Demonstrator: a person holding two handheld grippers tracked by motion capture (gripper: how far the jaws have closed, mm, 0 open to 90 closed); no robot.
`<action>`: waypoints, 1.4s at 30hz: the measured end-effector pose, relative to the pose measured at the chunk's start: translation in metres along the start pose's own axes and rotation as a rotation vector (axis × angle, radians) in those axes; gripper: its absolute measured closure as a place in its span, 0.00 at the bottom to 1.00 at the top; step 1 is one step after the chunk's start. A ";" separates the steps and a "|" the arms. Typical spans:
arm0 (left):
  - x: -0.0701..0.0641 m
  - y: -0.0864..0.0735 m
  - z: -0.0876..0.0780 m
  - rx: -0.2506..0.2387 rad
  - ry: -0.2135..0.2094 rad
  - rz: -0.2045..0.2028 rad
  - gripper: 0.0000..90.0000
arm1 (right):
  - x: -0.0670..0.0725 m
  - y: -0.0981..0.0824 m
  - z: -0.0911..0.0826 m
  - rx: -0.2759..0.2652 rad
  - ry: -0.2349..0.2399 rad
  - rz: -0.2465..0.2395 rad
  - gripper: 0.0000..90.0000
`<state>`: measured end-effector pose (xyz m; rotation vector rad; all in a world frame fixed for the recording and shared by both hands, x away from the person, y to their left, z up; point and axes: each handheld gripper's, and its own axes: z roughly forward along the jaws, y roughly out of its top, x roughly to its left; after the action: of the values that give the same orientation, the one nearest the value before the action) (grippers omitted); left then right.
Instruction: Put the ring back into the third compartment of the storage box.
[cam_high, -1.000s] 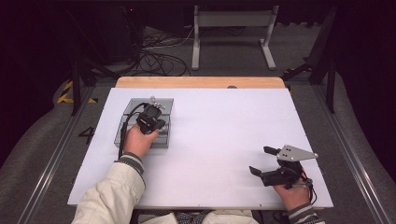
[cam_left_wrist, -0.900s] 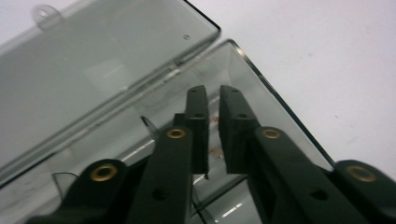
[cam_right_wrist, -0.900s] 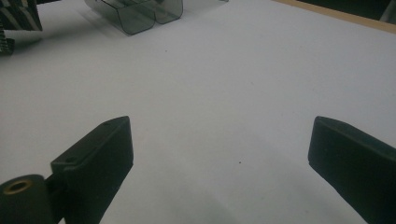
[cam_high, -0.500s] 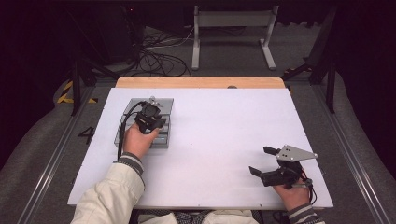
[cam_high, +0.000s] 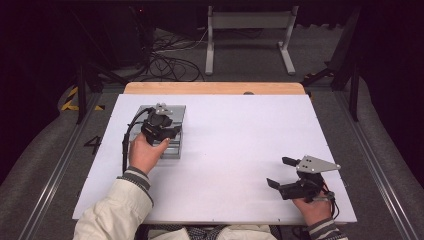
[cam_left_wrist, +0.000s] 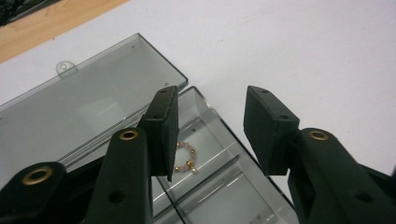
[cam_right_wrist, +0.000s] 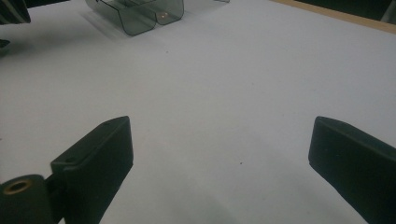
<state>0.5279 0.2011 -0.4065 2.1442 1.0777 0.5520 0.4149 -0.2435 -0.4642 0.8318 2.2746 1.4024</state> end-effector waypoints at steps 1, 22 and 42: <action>-0.002 0.000 -0.003 -0.012 -0.003 -0.005 0.61 | 0.000 0.000 0.000 0.000 0.001 0.002 0.08; -0.020 -0.005 -0.041 -0.093 -0.018 0.044 0.53 | 0.000 0.000 0.001 0.005 0.002 0.001 0.08; -0.030 -0.022 -0.072 -0.225 -0.060 0.067 0.39 | 0.001 0.000 0.001 0.005 0.000 0.001 0.08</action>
<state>0.4544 0.2124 -0.3751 1.9925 0.8706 0.6062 0.4148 -0.2424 -0.4649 0.8337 2.2789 1.3982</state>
